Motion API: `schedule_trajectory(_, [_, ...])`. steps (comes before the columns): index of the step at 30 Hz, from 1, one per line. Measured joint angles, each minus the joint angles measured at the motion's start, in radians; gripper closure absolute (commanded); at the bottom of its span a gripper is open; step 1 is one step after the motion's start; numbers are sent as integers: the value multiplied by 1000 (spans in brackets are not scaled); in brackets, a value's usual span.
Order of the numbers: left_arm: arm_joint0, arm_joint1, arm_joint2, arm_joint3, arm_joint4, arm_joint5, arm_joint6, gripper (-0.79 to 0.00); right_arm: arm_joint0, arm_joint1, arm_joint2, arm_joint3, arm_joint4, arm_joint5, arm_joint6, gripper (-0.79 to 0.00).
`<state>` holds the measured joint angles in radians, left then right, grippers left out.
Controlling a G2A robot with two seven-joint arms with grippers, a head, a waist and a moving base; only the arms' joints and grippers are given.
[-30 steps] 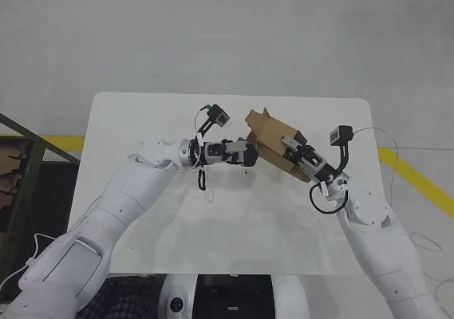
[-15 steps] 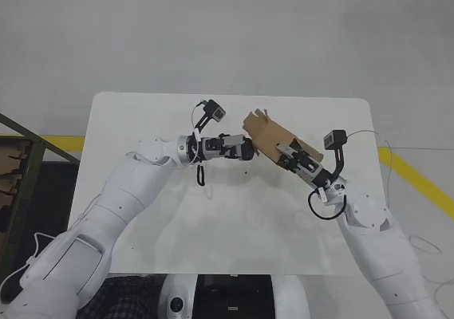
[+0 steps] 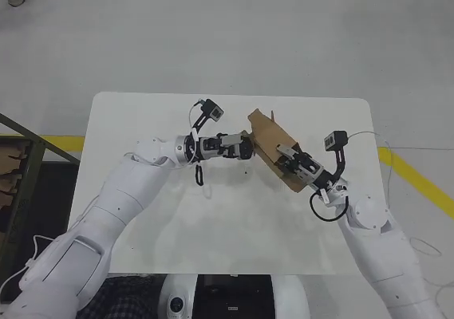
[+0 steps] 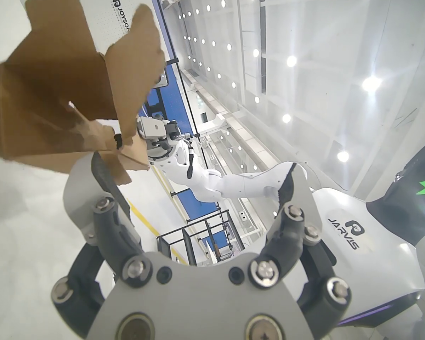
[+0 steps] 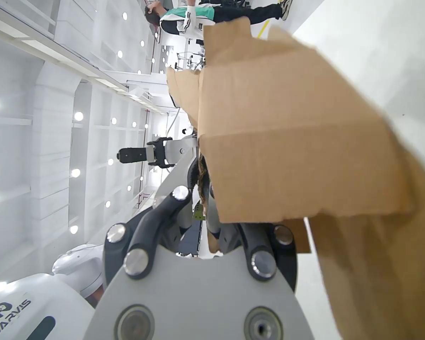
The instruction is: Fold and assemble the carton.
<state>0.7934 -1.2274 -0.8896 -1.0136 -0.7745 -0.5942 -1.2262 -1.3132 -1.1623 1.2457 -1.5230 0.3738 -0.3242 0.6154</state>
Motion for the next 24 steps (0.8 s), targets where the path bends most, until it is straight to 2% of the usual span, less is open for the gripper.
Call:
schedule_trajectory(6, [14, 8, -27, 13, -1, -8, 8, -785, 4, 1, 16, 14, 36, 5, 33, 0])
schedule_trajectory(16, [20, 27, -88, 51, 64, -76, 76, -785, -4, 11, 56, 26, 82, -33, 166, 0])
schedule_trajectory(24, [18, 19, -75, 86, 26, -63, 63, -785, -26, 21, 83, 4, 118, -86, 299, 0])
